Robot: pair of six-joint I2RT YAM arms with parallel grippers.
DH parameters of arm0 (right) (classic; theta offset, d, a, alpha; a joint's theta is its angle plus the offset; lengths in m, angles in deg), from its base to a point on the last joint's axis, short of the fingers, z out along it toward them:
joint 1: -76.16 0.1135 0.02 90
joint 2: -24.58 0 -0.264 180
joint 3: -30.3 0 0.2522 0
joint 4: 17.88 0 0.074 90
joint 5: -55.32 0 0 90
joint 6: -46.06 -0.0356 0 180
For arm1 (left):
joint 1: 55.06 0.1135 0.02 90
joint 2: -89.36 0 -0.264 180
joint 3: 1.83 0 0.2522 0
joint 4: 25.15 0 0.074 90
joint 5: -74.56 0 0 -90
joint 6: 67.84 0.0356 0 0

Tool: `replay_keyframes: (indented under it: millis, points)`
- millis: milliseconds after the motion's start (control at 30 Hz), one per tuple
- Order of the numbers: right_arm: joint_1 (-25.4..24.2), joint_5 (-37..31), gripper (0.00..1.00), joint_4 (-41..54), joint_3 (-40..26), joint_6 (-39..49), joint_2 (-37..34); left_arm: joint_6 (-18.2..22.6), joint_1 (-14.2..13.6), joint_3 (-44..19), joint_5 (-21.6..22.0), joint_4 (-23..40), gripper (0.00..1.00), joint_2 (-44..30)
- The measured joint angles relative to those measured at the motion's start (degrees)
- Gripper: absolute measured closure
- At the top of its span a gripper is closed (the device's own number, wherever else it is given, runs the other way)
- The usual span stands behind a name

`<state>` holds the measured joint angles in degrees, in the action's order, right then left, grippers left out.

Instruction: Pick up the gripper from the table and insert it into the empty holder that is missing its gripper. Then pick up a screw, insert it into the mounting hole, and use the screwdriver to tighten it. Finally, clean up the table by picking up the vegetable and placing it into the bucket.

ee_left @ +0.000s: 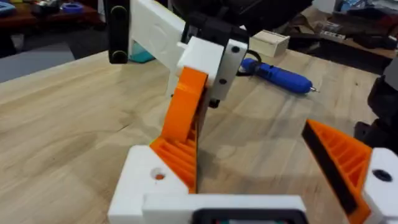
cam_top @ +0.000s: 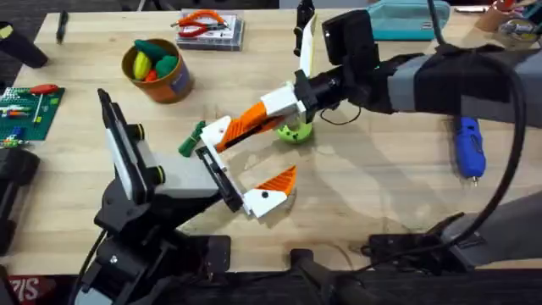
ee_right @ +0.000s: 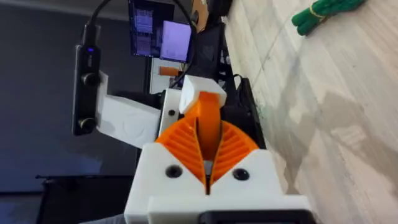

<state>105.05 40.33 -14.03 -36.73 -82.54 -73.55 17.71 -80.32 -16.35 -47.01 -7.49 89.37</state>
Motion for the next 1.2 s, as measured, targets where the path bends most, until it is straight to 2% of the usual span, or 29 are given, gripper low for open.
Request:
replay_keyframes:
  millis: [467,767,1200]
  points:
    - [0.5,-0.6,0.985,-1.8,-0.2,-0.2,-1.3,-0.9,0.0,0.0,1.0,0.1,0.013,0.0]
    - [1.6,-0.4,0.986,-1.8,-4.1,-0.3,-4.8,-1.5,0.7,0.0,3.6,0.2,0.013,0.0]
    - [2.0,-2.0,0.986,-1.6,-5.1,-0.4,-4.9,-1.4,0.8,0.0,4.9,0.2,0.013,0.0]
